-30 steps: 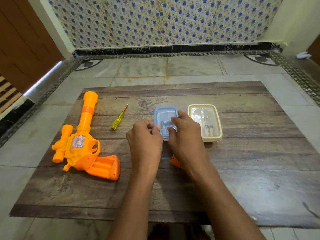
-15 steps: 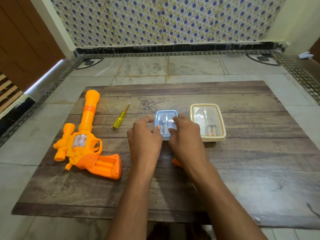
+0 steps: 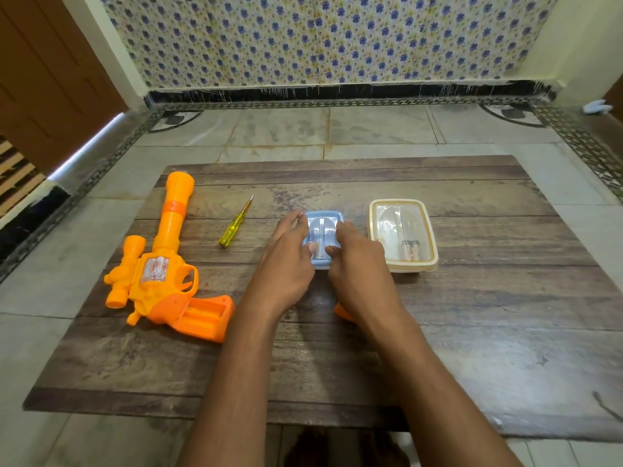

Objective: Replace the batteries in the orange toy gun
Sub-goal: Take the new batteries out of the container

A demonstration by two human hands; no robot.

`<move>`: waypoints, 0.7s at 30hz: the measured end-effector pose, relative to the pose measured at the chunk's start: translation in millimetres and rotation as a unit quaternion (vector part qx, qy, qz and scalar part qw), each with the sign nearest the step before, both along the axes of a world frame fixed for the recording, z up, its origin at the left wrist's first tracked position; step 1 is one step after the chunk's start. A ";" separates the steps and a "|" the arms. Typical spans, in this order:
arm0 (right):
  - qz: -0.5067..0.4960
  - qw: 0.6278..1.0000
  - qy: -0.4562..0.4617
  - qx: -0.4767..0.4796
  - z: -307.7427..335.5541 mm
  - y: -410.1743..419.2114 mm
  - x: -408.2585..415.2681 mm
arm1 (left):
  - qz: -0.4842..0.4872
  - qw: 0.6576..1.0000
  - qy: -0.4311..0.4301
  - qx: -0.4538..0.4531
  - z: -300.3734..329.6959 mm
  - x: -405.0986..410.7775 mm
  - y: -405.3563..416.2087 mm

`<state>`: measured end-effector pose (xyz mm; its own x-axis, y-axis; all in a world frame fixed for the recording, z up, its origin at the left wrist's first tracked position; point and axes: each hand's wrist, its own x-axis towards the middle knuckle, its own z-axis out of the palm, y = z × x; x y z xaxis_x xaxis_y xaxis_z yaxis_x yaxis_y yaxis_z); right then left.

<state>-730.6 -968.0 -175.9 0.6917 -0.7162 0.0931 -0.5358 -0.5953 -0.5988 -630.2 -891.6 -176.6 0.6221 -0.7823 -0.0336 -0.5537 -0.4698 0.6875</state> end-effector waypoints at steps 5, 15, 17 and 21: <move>0.010 1.000 0.003 -0.001 2.1 0.3 -3.5 | -0.037 0.995 -0.068 0.062 -0.4 3.7 0.5; -0.011 0.999 -0.020 0.047 8.6 2.9 -7.1 | -0.033 0.979 -0.124 0.157 8.8 0.1 2.0; -0.014 0.999 -0.020 0.049 8.2 3.8 -7.3 | -0.034 0.978 -0.126 0.160 9.3 0.8 2.1; -0.026 0.998 -0.013 0.053 8.4 3.1 -7.3 | -0.043 0.979 -0.122 0.160 11.2 0.7 2.8</move>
